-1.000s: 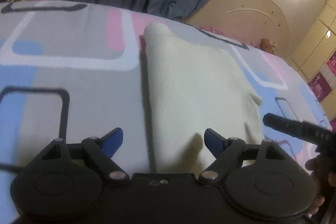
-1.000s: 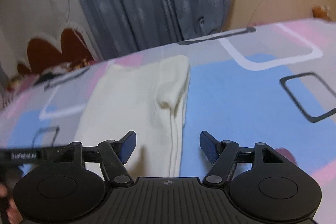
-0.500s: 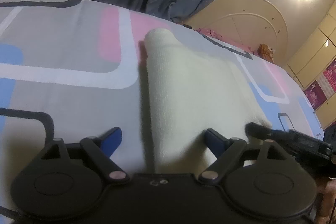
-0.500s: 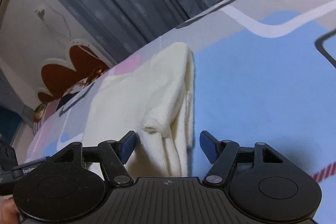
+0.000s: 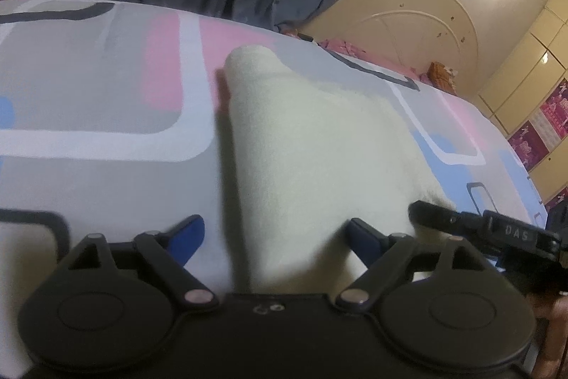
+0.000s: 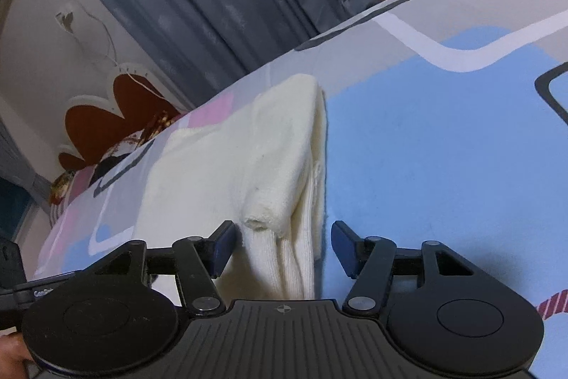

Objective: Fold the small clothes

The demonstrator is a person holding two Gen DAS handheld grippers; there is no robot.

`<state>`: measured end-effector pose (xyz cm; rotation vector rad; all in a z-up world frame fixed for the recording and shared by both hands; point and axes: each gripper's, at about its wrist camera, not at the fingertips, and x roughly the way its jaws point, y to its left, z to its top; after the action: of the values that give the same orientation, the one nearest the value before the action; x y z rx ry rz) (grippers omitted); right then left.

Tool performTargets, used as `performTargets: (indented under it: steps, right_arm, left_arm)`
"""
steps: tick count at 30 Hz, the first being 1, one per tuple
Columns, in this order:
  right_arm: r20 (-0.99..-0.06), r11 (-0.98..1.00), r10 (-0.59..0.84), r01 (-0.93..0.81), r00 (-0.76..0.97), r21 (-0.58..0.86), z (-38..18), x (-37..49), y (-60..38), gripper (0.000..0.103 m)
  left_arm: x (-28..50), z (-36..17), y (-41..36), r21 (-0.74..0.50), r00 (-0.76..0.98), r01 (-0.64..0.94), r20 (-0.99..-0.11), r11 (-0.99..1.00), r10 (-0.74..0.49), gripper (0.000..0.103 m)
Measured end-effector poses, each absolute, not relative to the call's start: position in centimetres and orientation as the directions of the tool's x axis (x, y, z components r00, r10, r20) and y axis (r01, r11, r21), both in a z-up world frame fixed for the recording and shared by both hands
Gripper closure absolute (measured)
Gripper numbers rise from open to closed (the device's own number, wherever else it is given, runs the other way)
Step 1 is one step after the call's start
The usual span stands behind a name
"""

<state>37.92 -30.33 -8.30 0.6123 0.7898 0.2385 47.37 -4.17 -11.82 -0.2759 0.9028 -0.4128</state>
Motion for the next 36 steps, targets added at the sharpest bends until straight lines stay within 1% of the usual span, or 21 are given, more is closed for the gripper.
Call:
performTargets:
  steps: [3, 5, 6, 7, 8, 9, 10, 11, 12, 13, 14, 16, 17, 20, 23, 29, 32, 36]
  right_arm:
    - [-0.592, 0.809, 0.419, 0.014, 0.688, 0.588, -8.3, 38.4, -29.7, 0.044]
    - [-0.602, 0.819, 0.421, 0.001, 0.679, 0.574, -8.2, 38.9, -29.0, 0.044]
    - [-0.612, 0.828, 0.419, -0.007, 0.671, 0.56, -8.0, 39.1, -28.7, 0.046]
    - [-0.622, 0.837, 0.419, -0.016, 0.662, 0.547, -7.9, 39.4, -28.4, 0.052]
    - [-0.629, 0.845, 0.413, -0.02, 0.659, 0.534, -7.8, 39.6, -28.1, 0.055]
    - [-0.633, 0.851, 0.409, -0.024, 0.658, 0.525, -7.7, 39.6, -27.9, 0.058]
    - [-0.632, 0.856, 0.405, -0.031, 0.66, 0.515, -7.6, 39.5, -27.8, 0.064]
    - [-0.634, 0.865, 0.396, -0.037, 0.664, 0.501, -7.4, 39.4, -27.5, 0.067]
    - [-0.638, 0.875, 0.382, -0.04, 0.669, 0.483, -7.2, 39.3, -27.2, 0.068]
    - [-0.641, 0.889, 0.364, -0.047, 0.676, 0.455, -7.0, 39.1, -26.8, 0.069]
    - [-0.643, 0.902, 0.347, -0.054, 0.683, 0.429, -6.8, 38.9, -26.4, 0.07]
    - [-0.644, 0.921, 0.319, -0.068, 0.695, 0.383, -6.5, 38.5, -25.6, 0.072]
    - [-0.642, 0.928, 0.308, -0.074, 0.702, 0.364, -6.3, 38.3, -25.3, 0.073]
    - [-0.632, 0.945, 0.281, -0.093, 0.722, 0.314, -5.8, 37.8, -24.4, 0.074]
    - [-0.619, 0.957, 0.263, -0.12, 0.74, 0.264, -4.6, 37.2, -23.4, 0.075]
    - [-0.572, 0.961, 0.274, -0.207, 0.773, 0.182, -1.6, 36.2, -19.0, 0.075]
    - [-0.549, 0.946, 0.325, -0.267, 0.77, 0.185, -0.6, 36.2, -15.5, 0.075]
    - [-0.519, 0.906, 0.423, -0.364, 0.743, 0.216, -0.4, 36.4, -9.2, 0.075]
  left_arm:
    - [48.1, -11.8, -4.7, -0.399, 0.544, 0.23, -0.703, 0.888, -0.457, 0.016]
    - [48.2, -11.7, -5.3, -0.381, 0.545, 0.232, -0.711, 0.895, -0.444, 0.019]
    - [48.2, -11.7, -5.7, -0.368, 0.547, 0.23, -0.717, 0.901, -0.432, 0.02]
    - [48.1, -11.7, -5.9, -0.355, 0.551, 0.23, -0.72, 0.906, -0.422, 0.023]
    - [48.0, -11.6, -6.3, -0.345, 0.554, 0.236, -0.72, 0.908, -0.418, 0.027]
    - [47.9, -11.5, -6.5, -0.345, 0.555, 0.243, -0.718, 0.907, -0.421, 0.035]
    - [47.9, -11.3, -6.8, -0.341, 0.557, 0.243, -0.717, 0.908, -0.419, 0.04]
    - [47.8, -11.2, -7.0, -0.332, 0.562, 0.248, -0.716, 0.91, -0.415, 0.043]
    - [47.7, -11.0, -7.1, -0.326, 0.564, 0.258, -0.713, 0.909, -0.416, 0.051]
    - [47.6, -10.8, -7.3, -0.316, 0.568, 0.269, -0.71, 0.91, -0.415, 0.055]
    - [47.4, -10.6, -7.4, -0.296, 0.574, 0.274, -0.713, 0.915, -0.403, 0.057]
    - [47.1, -10.1, -7.9, -0.26, 0.588, 0.286, -0.712, 0.922, -0.383, 0.064]
    - [46.8, -9.8, -8.0, -0.243, 0.596, 0.291, -0.71, 0.925, -0.375, 0.066]
    - [46.1, -9.3, -8.1, -0.231, 0.615, 0.296, -0.697, 0.927, -0.369, 0.073]
    - [45.4, -8.4, -7.6, -0.222, 0.636, 0.302, -0.677, 0.927, -0.37, 0.075]
    - [43.3, -5.7, -4.7, -0.151, 0.71, 0.281, -0.632, 0.948, -0.311, 0.075]
    - [42.0, -4.3, -0.9, -0.128, 0.743, 0.238, -0.615, 0.963, -0.265, 0.075]
    - [40.2, -3.4, 5.5, -0.101, 0.767, 0.146, -0.617, 0.984, -0.177, 0.075]
